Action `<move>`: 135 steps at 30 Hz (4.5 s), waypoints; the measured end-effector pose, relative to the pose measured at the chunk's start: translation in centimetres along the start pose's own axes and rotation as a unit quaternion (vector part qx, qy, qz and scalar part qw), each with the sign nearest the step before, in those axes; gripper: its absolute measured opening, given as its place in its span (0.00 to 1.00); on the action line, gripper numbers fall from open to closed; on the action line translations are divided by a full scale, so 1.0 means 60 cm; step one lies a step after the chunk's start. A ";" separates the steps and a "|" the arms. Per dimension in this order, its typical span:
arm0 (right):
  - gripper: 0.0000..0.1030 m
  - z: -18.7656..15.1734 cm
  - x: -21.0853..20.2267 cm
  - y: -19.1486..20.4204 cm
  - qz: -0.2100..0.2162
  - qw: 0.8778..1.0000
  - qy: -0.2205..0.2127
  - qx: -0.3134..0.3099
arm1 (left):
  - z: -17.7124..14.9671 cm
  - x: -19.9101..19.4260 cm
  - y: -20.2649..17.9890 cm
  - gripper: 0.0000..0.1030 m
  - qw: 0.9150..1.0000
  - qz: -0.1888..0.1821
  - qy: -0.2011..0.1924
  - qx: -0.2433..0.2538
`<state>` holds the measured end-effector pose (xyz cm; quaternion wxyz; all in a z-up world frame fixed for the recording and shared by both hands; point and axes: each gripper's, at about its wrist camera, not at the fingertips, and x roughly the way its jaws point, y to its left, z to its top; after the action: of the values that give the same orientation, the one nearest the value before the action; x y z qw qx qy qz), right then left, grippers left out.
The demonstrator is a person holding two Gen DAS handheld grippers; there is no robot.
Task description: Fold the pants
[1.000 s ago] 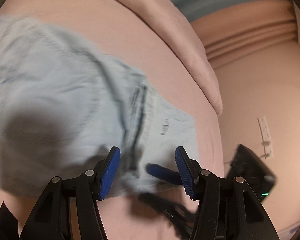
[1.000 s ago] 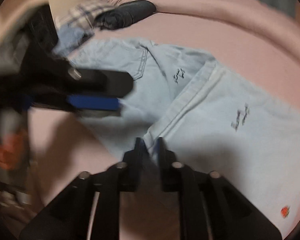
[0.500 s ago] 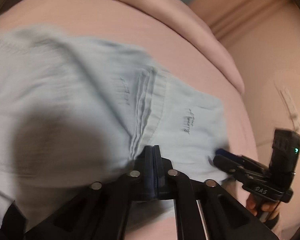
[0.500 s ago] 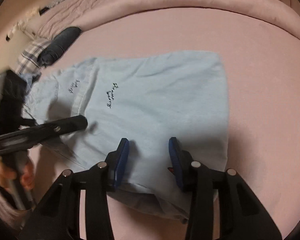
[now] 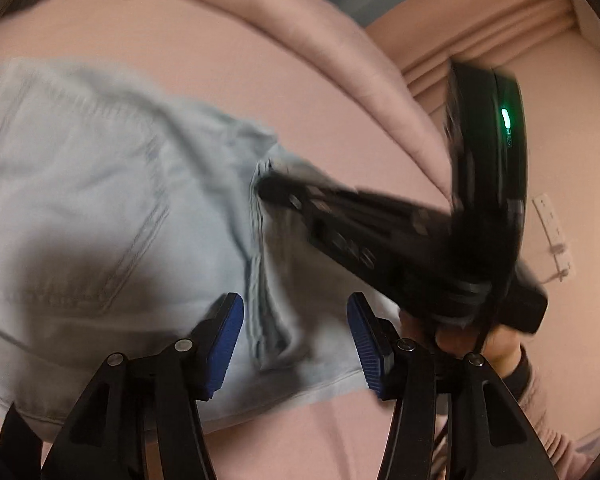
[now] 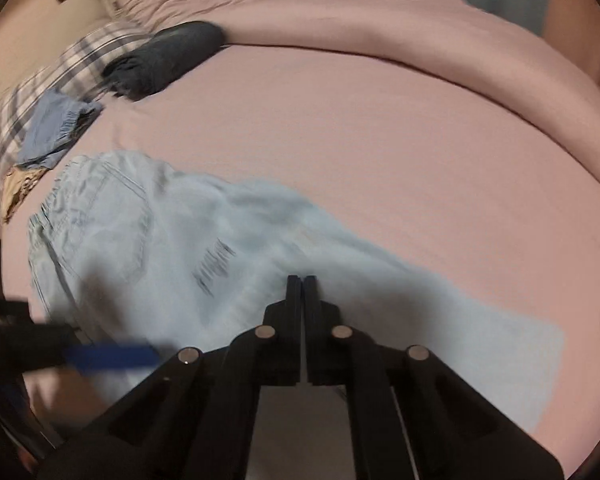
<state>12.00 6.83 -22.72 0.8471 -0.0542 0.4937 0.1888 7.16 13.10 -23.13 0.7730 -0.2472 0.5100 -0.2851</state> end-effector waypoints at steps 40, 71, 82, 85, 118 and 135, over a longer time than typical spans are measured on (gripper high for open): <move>0.56 -0.129 -0.128 0.135 0.109 0.990 -0.070 0.053 | -0.073 -0.269 0.297 0.83 0.922 -0.049 -0.204 -0.326; 0.42 -0.113 -0.019 0.074 0.075 0.988 -0.010 0.135 | -0.015 -0.295 0.049 0.20 0.964 0.063 -0.253 -0.060; 0.70 -0.193 -0.133 -0.075 0.278 0.895 -0.134 0.322 | -0.033 -0.179 -0.152 0.20 0.969 0.101 -0.186 0.130; 0.78 -0.236 -0.140 -0.149 0.381 0.808 -0.156 0.422 | -0.056 -0.116 -0.206 0.20 0.958 0.129 -0.152 0.204; 0.29 -0.223 -0.142 -0.177 0.247 0.882 -0.021 0.401 | -0.043 -0.136 -0.031 0.99 0.990 0.075 -0.105 0.051; 0.26 -0.222 -0.186 -0.322 0.146 0.897 -0.047 0.415 | 0.005 -0.046 -0.038 0.99 0.996 0.063 -0.042 0.037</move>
<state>3.40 -17.70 -21.72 0.7775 0.3841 0.4896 0.0908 6.15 13.41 -19.72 0.8187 -0.1973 0.4809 -0.2440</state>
